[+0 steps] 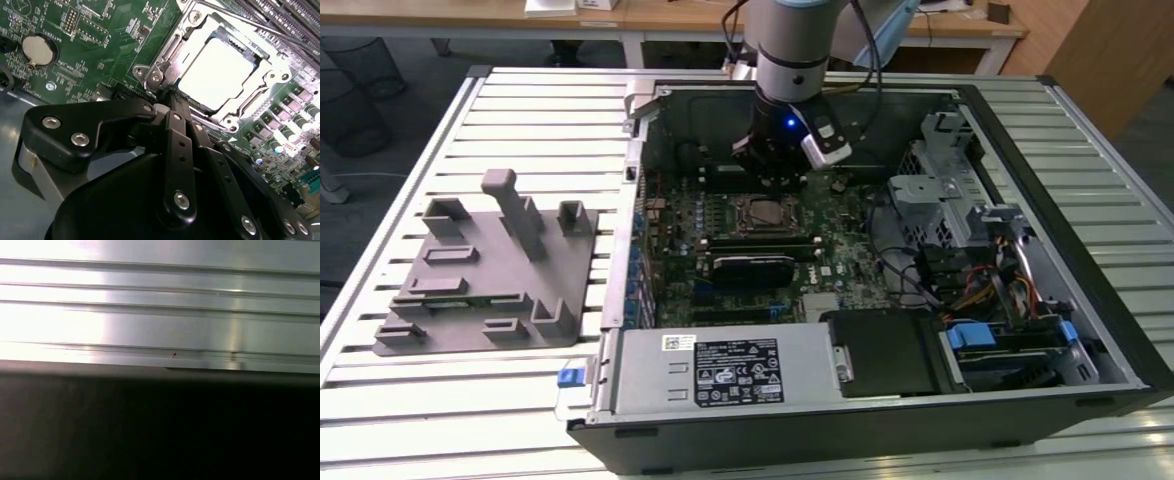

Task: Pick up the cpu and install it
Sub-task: 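Install the first cpu locking lever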

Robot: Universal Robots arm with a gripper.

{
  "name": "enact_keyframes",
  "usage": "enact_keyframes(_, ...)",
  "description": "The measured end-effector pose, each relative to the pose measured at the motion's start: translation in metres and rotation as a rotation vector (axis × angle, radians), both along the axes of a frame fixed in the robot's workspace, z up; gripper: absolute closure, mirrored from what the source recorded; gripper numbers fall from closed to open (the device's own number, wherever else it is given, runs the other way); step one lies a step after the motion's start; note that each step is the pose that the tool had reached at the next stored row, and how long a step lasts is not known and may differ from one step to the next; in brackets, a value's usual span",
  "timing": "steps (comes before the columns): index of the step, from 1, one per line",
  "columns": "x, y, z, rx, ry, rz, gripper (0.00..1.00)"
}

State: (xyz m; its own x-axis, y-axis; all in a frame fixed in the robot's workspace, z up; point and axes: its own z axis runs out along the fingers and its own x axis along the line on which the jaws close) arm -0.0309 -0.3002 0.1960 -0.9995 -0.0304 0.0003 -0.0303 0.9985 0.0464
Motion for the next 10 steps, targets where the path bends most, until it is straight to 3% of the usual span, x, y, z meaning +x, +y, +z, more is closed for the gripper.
enact_keyframes(2,0.0,0.0009,-0.0006,0.0173,-0.0012,0.0,0.89)
enact_keyframes(3,0.001,0.0011,0.0001,0.02,-0.0023,0.0,0.89)
enact_keyframes(10,0.001,0.0009,0.0103,0.0216,-0.0015,0.0,0.89)
